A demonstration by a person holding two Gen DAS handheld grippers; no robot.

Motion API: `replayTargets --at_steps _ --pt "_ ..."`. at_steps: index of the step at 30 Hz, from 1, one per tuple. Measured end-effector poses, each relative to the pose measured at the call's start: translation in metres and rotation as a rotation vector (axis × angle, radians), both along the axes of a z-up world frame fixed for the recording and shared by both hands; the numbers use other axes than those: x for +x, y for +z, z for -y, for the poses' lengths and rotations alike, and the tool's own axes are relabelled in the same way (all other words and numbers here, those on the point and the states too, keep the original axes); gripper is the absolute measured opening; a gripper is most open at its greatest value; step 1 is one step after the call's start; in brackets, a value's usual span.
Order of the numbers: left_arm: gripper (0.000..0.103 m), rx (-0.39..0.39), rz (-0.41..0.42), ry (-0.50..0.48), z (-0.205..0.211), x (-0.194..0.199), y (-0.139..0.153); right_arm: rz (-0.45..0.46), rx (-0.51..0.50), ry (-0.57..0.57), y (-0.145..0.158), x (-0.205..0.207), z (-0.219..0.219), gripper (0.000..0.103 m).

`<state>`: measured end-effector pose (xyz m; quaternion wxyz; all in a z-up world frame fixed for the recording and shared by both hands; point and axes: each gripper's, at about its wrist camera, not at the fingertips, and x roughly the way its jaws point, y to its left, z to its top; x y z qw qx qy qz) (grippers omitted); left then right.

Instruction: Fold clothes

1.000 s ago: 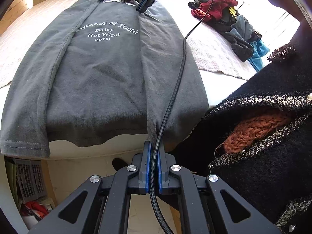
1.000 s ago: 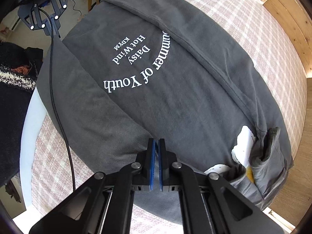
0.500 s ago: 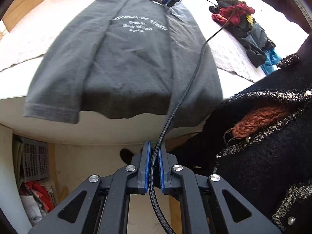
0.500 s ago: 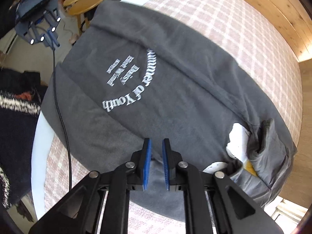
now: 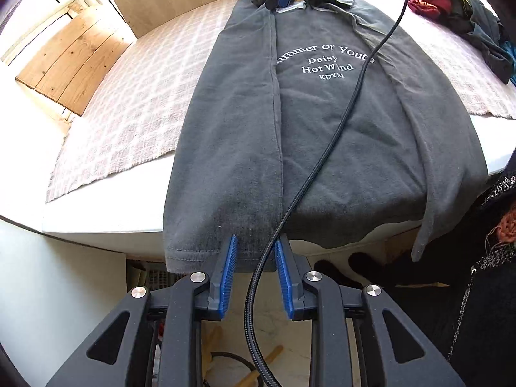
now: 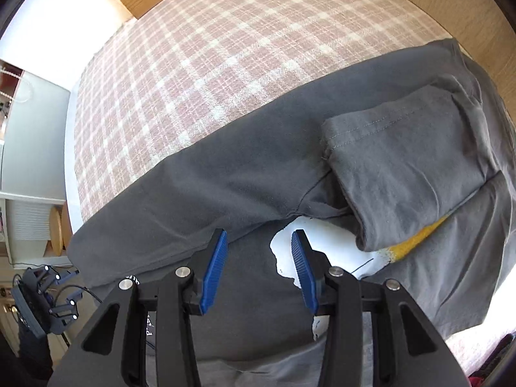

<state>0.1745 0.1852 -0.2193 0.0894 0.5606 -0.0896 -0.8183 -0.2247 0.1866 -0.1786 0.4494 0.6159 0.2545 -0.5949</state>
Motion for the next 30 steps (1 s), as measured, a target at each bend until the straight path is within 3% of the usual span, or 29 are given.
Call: replayTargets --at_steps 2,7,14,18,21,24,26,28,30 --pt "0.025 0.028 -0.010 0.009 0.007 0.001 0.003 -0.004 0.003 -0.023 0.002 -0.002 0.005 0.041" --pt "0.026 0.097 0.001 0.003 0.023 0.000 0.000 -0.064 0.060 0.015 0.038 -0.014 0.054 0.041" --pt "0.026 0.215 -0.009 -0.039 0.021 -0.004 0.003 -0.008 0.105 -0.084 0.038 -0.030 0.064 0.041" --pt "0.026 0.211 0.007 -0.054 0.020 -0.004 -0.003 -0.007 0.120 -0.110 0.018 -0.039 0.061 0.041" --pt "0.026 0.211 0.010 -0.049 0.020 -0.005 -0.008 -0.008 0.120 -0.133 0.021 -0.046 0.068 0.041" --pt "0.008 0.186 0.017 -0.048 0.020 -0.006 -0.013 -0.032 0.110 -0.125 0.021 -0.041 0.050 0.041" --pt "0.007 0.195 0.013 -0.056 0.019 -0.005 -0.011 -0.058 0.107 -0.100 0.025 -0.034 0.050 0.038" --pt "0.005 0.190 0.010 -0.073 0.018 -0.003 -0.007 -0.067 0.102 -0.097 0.026 -0.022 0.047 0.015" --pt "0.005 0.183 0.002 -0.076 0.019 -0.004 0.002 -0.024 0.086 -0.121 0.029 -0.031 0.043 0.011"
